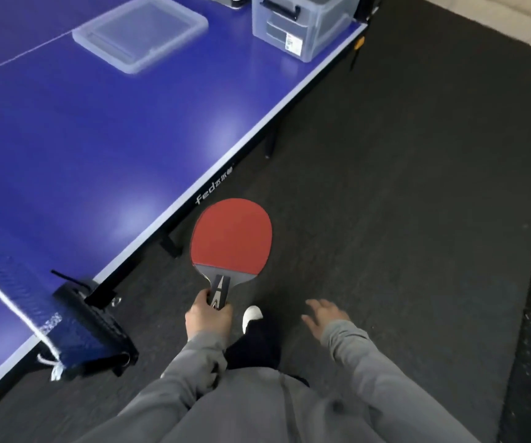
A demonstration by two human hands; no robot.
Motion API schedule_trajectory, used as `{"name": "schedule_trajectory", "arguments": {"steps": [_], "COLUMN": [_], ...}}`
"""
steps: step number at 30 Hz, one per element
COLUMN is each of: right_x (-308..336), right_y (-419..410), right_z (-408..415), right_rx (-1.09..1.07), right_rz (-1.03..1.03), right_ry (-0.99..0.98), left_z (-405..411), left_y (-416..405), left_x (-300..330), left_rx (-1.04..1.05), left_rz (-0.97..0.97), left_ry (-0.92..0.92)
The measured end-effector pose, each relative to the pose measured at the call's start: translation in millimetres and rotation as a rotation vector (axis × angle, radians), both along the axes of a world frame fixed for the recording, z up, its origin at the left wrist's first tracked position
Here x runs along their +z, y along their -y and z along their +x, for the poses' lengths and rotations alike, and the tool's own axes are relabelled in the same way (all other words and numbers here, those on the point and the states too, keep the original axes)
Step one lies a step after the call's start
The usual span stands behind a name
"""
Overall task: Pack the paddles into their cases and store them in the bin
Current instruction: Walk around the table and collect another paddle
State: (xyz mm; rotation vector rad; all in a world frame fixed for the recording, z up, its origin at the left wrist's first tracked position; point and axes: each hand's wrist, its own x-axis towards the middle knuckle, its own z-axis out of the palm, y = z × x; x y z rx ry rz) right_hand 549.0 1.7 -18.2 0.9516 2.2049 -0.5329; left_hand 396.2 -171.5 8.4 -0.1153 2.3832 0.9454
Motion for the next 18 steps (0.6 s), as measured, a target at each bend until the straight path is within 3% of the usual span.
{"name": "schedule_trajectory", "arguments": {"steps": [6,18], "right_x": [20,35], "right_y": [-60,-97], "right_z": [-95,-304], "right_rx": [0.213,0.641], "right_rz": [0.044,0.000], "right_ry": [-0.027,-0.241], "left_z": [-74,-184], "left_y": [-44,-40], "left_x": [12,7], "left_rx": [0.155,0.682], "left_rz": [0.030,-0.045], "left_ry": [-0.006,-0.081]}}
